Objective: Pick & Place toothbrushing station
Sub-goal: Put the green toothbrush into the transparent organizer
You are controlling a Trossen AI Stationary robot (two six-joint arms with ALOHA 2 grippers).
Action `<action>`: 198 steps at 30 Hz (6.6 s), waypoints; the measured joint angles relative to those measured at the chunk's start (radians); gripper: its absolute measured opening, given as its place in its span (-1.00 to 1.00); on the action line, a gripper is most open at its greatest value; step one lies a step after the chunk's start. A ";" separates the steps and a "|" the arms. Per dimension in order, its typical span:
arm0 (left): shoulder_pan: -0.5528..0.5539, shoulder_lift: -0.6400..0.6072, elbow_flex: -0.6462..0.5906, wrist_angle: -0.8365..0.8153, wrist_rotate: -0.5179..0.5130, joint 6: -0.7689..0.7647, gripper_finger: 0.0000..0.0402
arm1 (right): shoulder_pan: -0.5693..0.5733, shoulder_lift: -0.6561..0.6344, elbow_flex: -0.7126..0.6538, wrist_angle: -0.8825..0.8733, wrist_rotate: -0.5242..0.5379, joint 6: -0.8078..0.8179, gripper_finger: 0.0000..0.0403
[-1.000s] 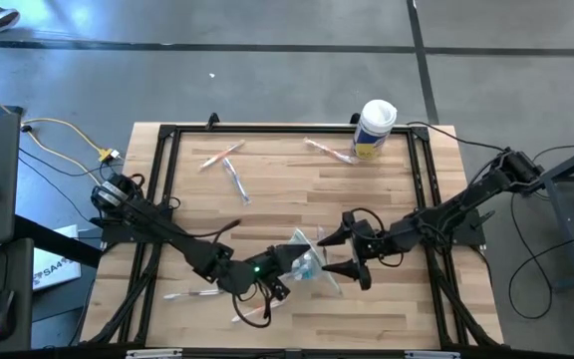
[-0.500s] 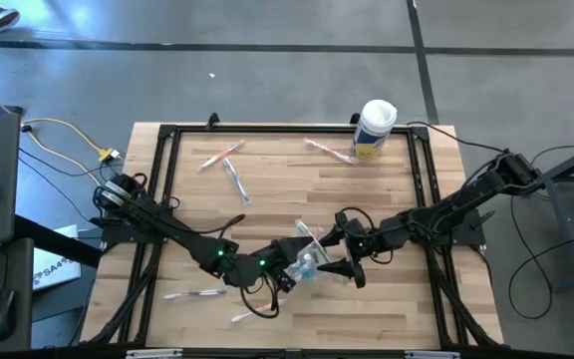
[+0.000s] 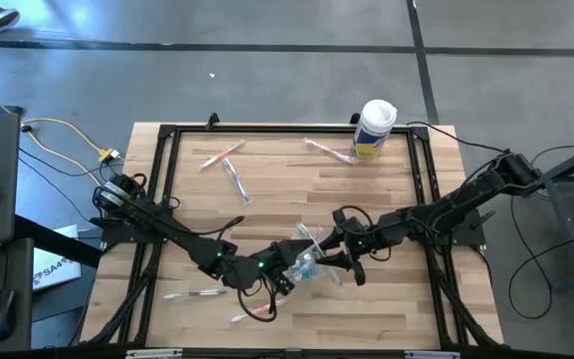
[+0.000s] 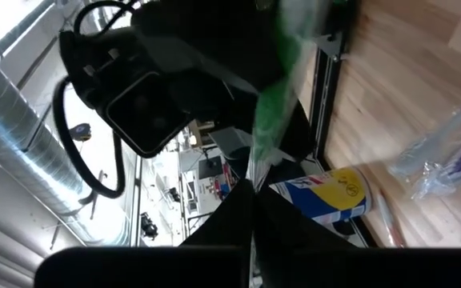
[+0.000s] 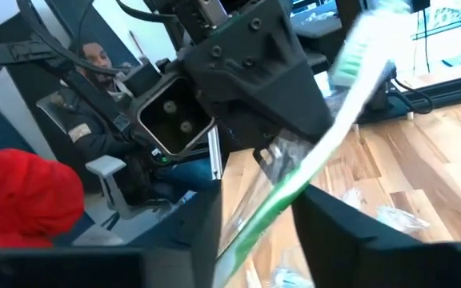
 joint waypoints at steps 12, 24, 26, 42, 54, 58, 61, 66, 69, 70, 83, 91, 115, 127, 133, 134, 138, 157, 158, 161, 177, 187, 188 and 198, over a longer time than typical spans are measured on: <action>-0.002 -0.001 0.002 0.006 0.034 -0.006 -1.00 | -0.013 0.000 -0.001 -0.033 0.002 -0.048 -0.92; 0.000 -0.001 -0.002 0.055 0.097 -0.186 -0.61 | -0.009 -0.001 0.000 -0.029 0.008 -0.074 -0.92; 0.000 -0.001 -0.002 0.056 0.088 -0.185 -0.54 | -0.010 -0.002 0.001 -0.029 0.013 -0.076 -0.92; -0.006 0.000 -0.002 0.030 0.075 -0.124 -0.48 | -0.009 -0.002 0.001 -0.037 0.013 -0.076 -0.91; -0.006 0.000 -0.002 0.022 0.042 -0.131 -0.09 | -0.010 -0.002 0.001 -0.037 0.020 -0.077 -0.91; -0.028 0.001 -0.002 0.061 0.019 -0.165 0.06 | -0.009 -0.006 0.001 -0.046 0.024 -0.100 -0.91; -0.064 0.002 -0.002 0.170 -0.013 -0.173 0.10 | -0.007 -0.038 0.002 -0.095 0.030 -0.120 -0.91; -0.128 -0.030 0.000 0.352 -0.158 -0.160 0.11 | 0.036 -0.102 0.001 -0.175 0.133 -0.173 -0.91; -0.161 -0.061 0.000 0.389 -0.285 -0.223 0.11 | 0.090 -0.156 0.001 -0.272 0.248 -0.190 -0.91; -0.166 -0.073 0.000 0.388 -0.307 -0.272 0.11 | 0.111 -0.170 0.001 -0.299 0.291 -0.192 -0.91; -0.167 -0.163 -0.001 -0.009 -0.457 -0.650 0.11 | 0.409 -0.268 0.001 -0.568 0.789 -0.092 -0.92; -0.065 -0.308 -0.002 -0.763 -0.196 -1.342 0.11 | 0.502 -0.288 -0.029 -0.708 0.962 0.074 -0.91; 0.027 -0.615 -0.490 -0.824 0.215 -2.014 0.11 | 0.184 -0.128 -0.472 0.587 0.249 -0.364 -0.92; 0.027 -0.652 -0.610 -0.667 0.228 -2.017 0.11 | 0.051 0.185 -0.470 0.928 0.132 -0.353 -0.92; 0.027 -0.652 -0.610 -0.621 0.228 -2.008 0.11 | -0.007 0.283 -0.410 0.935 0.044 -0.314 -0.92; 0.027 -0.652 -0.610 -0.618 0.228 -2.008 0.11 | -0.017 0.301 -0.397 0.935 0.016 -0.304 -0.92; 0.027 -0.652 -0.610 -0.619 0.228 -2.007 0.11 | -0.047 0.361 -0.352 0.936 -0.063 -0.277 -0.92; 0.027 -0.612 -0.611 -0.617 0.230 -2.013 0.11 | -0.062 0.399 -0.353 0.890 -0.041 -0.242 -0.92; 0.027 -0.613 -0.611 -0.616 0.227 -2.013 0.11 | -0.062 0.399 -0.353 0.881 -0.042 -0.228 -0.92; 0.027 -0.612 -0.611 -0.619 0.226 -2.013 0.11 | -0.062 0.399 -0.353 0.853 -0.043 -0.192 -0.92; 0.027 -0.612 -0.611 -0.619 0.224 -2.013 0.11 | -0.062 0.399 -0.353 0.791 -0.014 -0.083 -0.92; 0.027 -0.612 -0.611 -0.619 0.224 -2.012 0.11 | -0.098 0.399 -0.354 0.733 -0.076 0.003 -0.91; 0.028 -0.612 -0.611 -0.619 0.223 -2.012 0.11 | -0.101 0.399 -0.354 0.731 -0.077 0.003 -0.91; 0.028 -0.612 -0.611 -0.619 0.222 -2.010 0.11 | -0.108 0.399 -0.353 0.700 -0.076 -0.012 -0.90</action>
